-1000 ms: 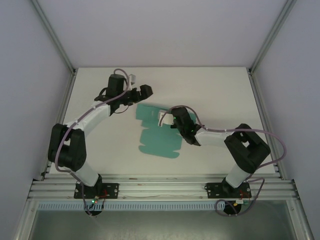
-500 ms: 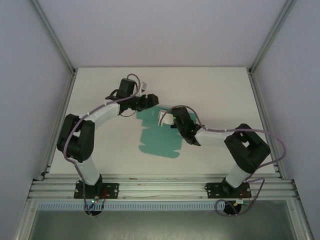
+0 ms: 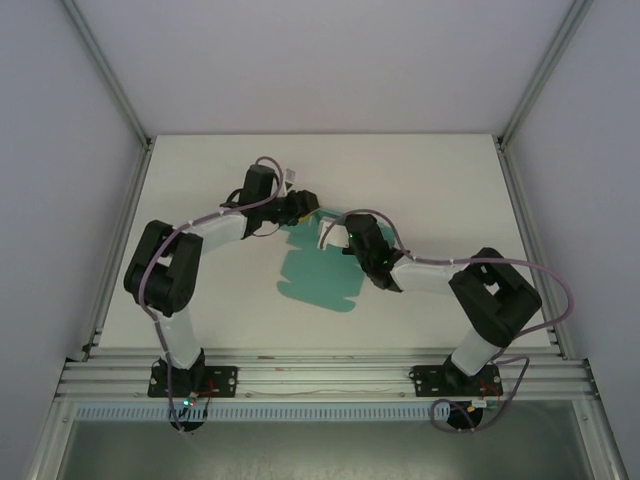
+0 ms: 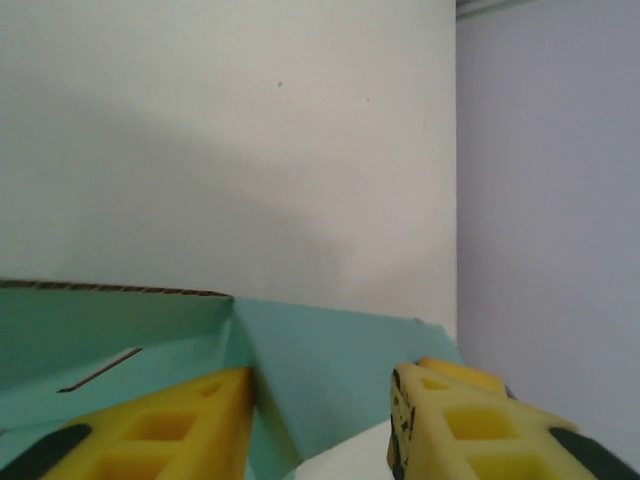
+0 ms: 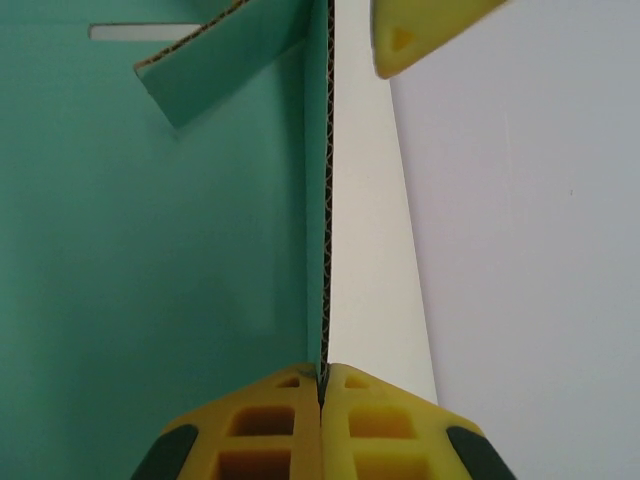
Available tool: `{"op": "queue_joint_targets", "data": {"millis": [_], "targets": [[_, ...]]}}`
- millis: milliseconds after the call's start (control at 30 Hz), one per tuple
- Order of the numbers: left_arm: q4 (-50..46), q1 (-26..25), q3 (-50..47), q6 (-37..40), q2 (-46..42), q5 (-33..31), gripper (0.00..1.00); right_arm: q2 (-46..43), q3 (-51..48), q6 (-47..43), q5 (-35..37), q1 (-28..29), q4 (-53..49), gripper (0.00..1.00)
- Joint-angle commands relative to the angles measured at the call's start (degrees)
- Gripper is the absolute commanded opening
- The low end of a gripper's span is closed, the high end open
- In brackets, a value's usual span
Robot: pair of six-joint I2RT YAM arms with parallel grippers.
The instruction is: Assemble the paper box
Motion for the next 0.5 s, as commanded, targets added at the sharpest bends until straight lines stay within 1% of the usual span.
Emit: {"op": "queue_joint_targets", "data": {"millis": [0, 33, 133, 300, 400, 433, 467], "targets": [[7.95, -2.14, -0.43, -6.2, 1.19, 1.59, 0.28, -1.27, -0.67, 1.33, -3.91, 1.28, 6.66, 0.0], [8.12, -2.37, -0.52, -6.85, 1.29, 1.06, 0.22, -1.45, -0.87, 1.51, -4.06, 1.29, 7.01, 0.0], [9.03, -2.48, -1.54, -8.04, 0.71, -0.3, 0.14, -1.98, -1.37, 1.99, -3.99, 1.31, 7.03, 0.0], [8.95, -2.5, -3.32, -7.36, -1.58, -0.99, 0.14, -3.04, -2.59, 2.64, -2.85, 1.29, 7.22, 0.0], [5.44, -2.17, -4.86, -3.22, -4.54, -2.8, 0.22, -4.27, -3.39, 3.72, -2.42, 1.32, 6.94, 0.0], [3.22, -2.0, -5.56, -1.03, -6.02, -4.31, 0.26, -4.77, -3.75, 4.23, -2.36, 1.3, 6.87, 0.0], [1.47, -1.76, -6.46, 0.98, -7.64, -5.37, 0.35, -5.21, -3.93, 4.7, -2.16, 1.3, 6.72, 0.0]]}}
